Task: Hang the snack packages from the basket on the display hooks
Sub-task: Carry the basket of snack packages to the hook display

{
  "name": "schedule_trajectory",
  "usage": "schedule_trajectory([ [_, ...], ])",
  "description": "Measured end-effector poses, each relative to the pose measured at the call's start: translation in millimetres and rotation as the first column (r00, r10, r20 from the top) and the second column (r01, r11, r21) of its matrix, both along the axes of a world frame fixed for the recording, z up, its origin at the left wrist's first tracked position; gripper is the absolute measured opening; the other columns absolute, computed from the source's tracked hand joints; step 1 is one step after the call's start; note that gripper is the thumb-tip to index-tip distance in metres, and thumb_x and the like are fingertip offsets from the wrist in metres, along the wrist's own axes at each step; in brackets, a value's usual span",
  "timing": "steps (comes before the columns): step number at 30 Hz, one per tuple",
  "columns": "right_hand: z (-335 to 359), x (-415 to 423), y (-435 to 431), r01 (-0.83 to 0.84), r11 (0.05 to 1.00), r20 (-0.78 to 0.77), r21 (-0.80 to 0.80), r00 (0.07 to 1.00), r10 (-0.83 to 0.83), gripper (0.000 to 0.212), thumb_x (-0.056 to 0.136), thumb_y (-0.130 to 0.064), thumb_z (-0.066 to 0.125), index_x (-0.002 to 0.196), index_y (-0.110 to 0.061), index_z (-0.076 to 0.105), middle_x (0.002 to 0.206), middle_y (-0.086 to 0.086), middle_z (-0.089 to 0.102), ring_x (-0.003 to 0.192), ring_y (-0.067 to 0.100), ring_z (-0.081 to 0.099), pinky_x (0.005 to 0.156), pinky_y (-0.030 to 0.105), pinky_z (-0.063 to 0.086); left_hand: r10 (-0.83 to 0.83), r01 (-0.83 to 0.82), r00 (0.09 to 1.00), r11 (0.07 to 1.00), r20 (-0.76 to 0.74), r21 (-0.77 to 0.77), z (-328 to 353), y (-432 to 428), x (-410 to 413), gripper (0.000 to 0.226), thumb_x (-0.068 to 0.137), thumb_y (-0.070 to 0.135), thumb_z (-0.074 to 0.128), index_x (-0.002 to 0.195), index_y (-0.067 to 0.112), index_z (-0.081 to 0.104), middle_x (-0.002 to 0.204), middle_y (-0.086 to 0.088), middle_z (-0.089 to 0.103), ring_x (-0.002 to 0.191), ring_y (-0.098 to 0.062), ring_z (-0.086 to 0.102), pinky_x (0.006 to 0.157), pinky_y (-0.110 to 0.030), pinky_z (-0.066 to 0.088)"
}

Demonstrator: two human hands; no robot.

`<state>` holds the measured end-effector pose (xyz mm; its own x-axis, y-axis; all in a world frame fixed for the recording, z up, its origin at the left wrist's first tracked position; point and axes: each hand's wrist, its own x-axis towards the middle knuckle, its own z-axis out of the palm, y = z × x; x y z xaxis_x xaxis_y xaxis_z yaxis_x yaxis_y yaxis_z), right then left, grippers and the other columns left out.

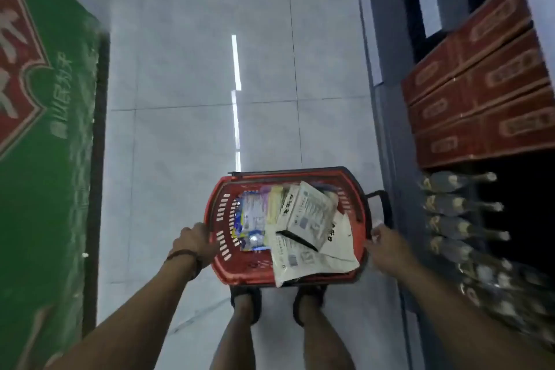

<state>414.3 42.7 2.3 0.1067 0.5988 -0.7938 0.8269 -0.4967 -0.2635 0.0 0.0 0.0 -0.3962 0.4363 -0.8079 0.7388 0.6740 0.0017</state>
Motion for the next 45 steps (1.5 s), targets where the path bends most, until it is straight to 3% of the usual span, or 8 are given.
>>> schedule_trajectory([
  [4, -63, -6, 27, 0.200, 0.980, 0.003, 0.014, 0.980, -0.200, 0.051, 0.095, -0.055, 0.065, 0.114, -0.007, 0.064, 0.106, 0.003, 0.070, 0.092, 0.022, 0.066, 0.078, 0.036, 0.056, 0.353, -0.356, 0.934, 0.933, 0.057, 0.054, -71, 11, -15, 0.086, 0.087, 0.053, 0.071, 0.152, 0.007, 0.038, 0.140, -0.023, 0.057, 0.118, -0.043, 0.063, 0.089, -0.044, 0.055],
  [7, -114, -1, 30, 0.366, 0.930, -0.031, -0.019, 0.930, -0.367, 0.071, 0.080, -0.078, 0.065, 0.123, -0.022, 0.063, 0.108, 0.001, 0.073, 0.095, 0.025, 0.072, 0.084, 0.040, 0.061, 0.469, -0.483, 0.867, 0.874, 0.165, 0.056, -109, 8, -20, 0.077, 0.081, 0.048, 0.077, 0.143, 0.011, 0.050, 0.124, -0.016, 0.070, 0.094, -0.032, 0.074, 0.071, -0.036, 0.059],
  [9, -123, -3, 35, 0.505, 0.862, -0.064, -0.044, 0.860, -0.507, 0.063, 0.082, -0.061, 0.071, 0.129, -0.020, 0.059, 0.112, 0.005, 0.072, 0.097, 0.028, 0.071, 0.088, 0.042, 0.061, 0.493, -0.519, 0.847, 0.847, 0.200, 0.113, -115, 5, -17, 0.056, 0.085, 0.035, 0.079, 0.130, 0.012, 0.054, 0.108, -0.012, 0.071, 0.078, -0.024, 0.070, 0.061, -0.032, 0.055],
  [14, -104, 3, 50, 0.651, 0.740, -0.133, -0.168, 0.729, -0.671, 0.027, 0.082, -0.034, 0.075, 0.101, -0.015, 0.077, 0.097, 0.013, 0.081, 0.091, 0.035, 0.076, 0.088, 0.049, 0.063, 0.597, -0.631, 0.769, 0.766, 0.230, 0.125, -111, 4, -20, 0.039, 0.077, 0.028, 0.082, 0.108, 0.020, 0.060, 0.105, -0.017, 0.074, 0.089, -0.040, 0.073, 0.084, -0.056, 0.063],
  [19, -41, 17, 37, 0.746, 0.648, -0.149, -0.153, 0.631, -0.761, 0.034, 0.105, -0.045, 0.056, 0.097, -0.017, 0.074, 0.096, 0.009, 0.076, 0.089, 0.028, 0.070, 0.076, 0.037, 0.056, 0.578, -0.651, 0.753, 0.724, 0.316, 0.227, -46, 25, -18, 0.029, 0.093, 0.050, 0.070, 0.103, 0.024, 0.063, 0.097, -0.010, 0.076, 0.085, -0.036, 0.075, 0.082, -0.054, 0.063],
  [23, 46, 37, 5, 0.816, 0.570, -0.183, -0.098, 0.548, -0.816, 0.039, 0.108, -0.034, 0.050, 0.112, -0.003, 0.073, 0.106, 0.022, 0.075, 0.099, 0.034, 0.070, 0.102, 0.058, 0.054, 0.497, -0.582, 0.808, 0.757, 0.317, 0.297, 48, 41, -10, 0.036, 0.105, 0.054, 0.048, 0.113, 0.022, 0.063, 0.100, -0.008, 0.074, 0.085, -0.031, 0.073, 0.082, -0.047, 0.062],
  [30, 173, 75, -87, 0.949, 0.304, -0.344, -0.077, 0.261, -0.902, 0.051, 0.083, -0.054, 0.064, 0.120, -0.021, 0.076, 0.120, 0.013, 0.078, 0.112, 0.036, 0.073, 0.103, 0.058, 0.056, 0.296, -0.455, 0.873, 0.781, 0.388, 0.428, 224, 61, 17, 0.036, 0.103, 0.051, 0.051, 0.106, 0.019, 0.068, 0.099, -0.007, 0.075, 0.087, -0.027, 0.070, 0.074, -0.036, 0.054],
  [45, 365, -26, -395, 0.805, -0.594, -0.463, 0.001, -0.526, -0.714, 0.045, 0.089, -0.050, 0.066, 0.109, -0.012, 0.080, 0.102, 0.017, 0.082, 0.096, 0.041, 0.079, 0.094, 0.064, 0.060, -0.453, 0.088, 0.734, 0.803, 0.506, 0.590, 394, 32, 158, 0.034, 0.104, 0.044, 0.055, 0.097, 0.013, 0.068, 0.092, -0.010, 0.071, 0.077, -0.026, 0.062, 0.072, -0.036, 0.045],
])
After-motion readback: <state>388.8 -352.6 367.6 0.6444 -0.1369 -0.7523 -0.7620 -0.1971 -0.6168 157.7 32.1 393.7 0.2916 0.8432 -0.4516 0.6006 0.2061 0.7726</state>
